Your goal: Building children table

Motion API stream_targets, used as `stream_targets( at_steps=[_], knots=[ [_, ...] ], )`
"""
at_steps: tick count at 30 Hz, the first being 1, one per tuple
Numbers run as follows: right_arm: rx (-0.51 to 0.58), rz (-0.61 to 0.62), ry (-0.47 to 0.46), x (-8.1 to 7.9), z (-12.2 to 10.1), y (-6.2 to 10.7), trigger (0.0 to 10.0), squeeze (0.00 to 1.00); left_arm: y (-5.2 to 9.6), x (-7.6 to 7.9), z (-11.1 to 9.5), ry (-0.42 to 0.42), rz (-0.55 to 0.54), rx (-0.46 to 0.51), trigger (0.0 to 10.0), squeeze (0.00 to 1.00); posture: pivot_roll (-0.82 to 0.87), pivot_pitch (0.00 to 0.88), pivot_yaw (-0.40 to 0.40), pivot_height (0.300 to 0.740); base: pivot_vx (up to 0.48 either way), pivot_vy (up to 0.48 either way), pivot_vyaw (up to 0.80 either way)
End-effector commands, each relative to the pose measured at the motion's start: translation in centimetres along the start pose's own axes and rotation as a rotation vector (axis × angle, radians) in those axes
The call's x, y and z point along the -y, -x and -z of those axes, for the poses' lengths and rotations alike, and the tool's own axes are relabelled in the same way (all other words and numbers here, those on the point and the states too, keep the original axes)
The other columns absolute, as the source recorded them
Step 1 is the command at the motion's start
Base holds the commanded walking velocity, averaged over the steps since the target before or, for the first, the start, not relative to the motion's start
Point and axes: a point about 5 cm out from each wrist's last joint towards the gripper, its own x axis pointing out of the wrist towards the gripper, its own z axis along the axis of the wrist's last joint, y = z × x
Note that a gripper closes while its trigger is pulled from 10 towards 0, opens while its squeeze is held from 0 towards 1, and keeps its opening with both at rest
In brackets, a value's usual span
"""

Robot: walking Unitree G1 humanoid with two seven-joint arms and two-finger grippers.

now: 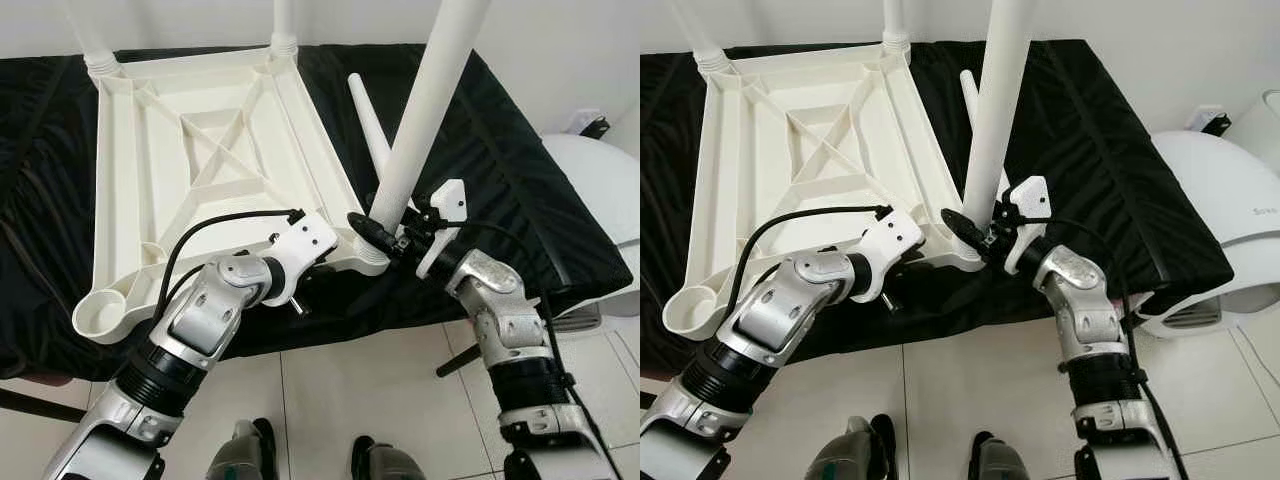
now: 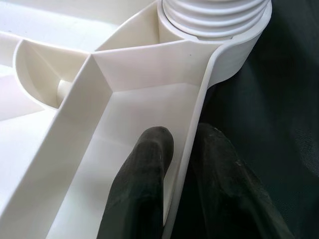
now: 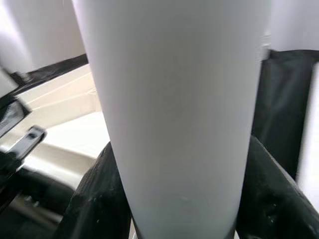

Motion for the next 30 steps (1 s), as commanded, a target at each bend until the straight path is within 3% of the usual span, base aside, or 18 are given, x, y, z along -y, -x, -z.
stream_targets(
  at_steps=[1, 5, 9, 12, 14, 23, 30],
  knots=[
    [-0.032, 0.096, -0.039, 0.2, 0.8, 0.2, 0.0, 0.00, -0.3, 1.3, -0.5, -0.008, 0.069, 0.030, 10.0, 0.00, -0.03, 0.172, 0.012, 0.740, 0.000, 0.000, 0.00],
    [-0.031, 0.166, -0.036, -0.3, 0.8, 0.1, 0.0, 0.00, -0.3, 1.3, -0.5, -0.009, 0.070, 0.030, 10.0, 0.00, -0.03, 0.171, 0.011, 0.740, 0.000, 0.000, 0.00],
    [-0.024, 0.334, -0.063, -1.8, 0.9, -0.6, 0.0, 0.00, -0.3, 1.2, -0.6, -0.009, 0.066, 0.031, 10.0, 0.00, -0.03, 0.173, 0.009, 0.740, 0.000, 0.000, 0.00],
    [-0.031, 0.371, -0.067, -2.3, 0.9, -0.8, 0.0, 0.00, -0.3, 1.2, -0.6, -0.008, 0.065, 0.032, 10.0, 0.00, -0.03, 0.174, 0.009, 0.740, 0.000, 0.000, 0.00],
    [-0.031, 0.371, -0.067, -2.3, 0.9, -0.8, 0.0, 0.00, -0.3, 1.2, -0.6, -0.008, 0.065, 0.032, 10.0, 0.00, -0.03, 0.174, 0.009, 0.740, 0.000, 0.000, 0.00],
    [-0.059, 0.623, -0.027, -3.2, 1.5, -2.3, 0.0, 0.00, -0.5, 1.1, -0.8, -0.005, 0.060, 0.036, 10.0, 0.00, -0.03, 0.193, 0.009, 0.740, 0.000, 0.000, 0.00],
    [-0.049, 0.655, -0.037, -3.7, 1.3, -3.6, 0.0, 0.00, -0.5, 1.1, -0.8, -0.003, 0.057, 0.037, 10.0, 0.00, -0.03, 0.198, 0.008, 0.740, 0.000, 0.000, 0.00]
  ],
)
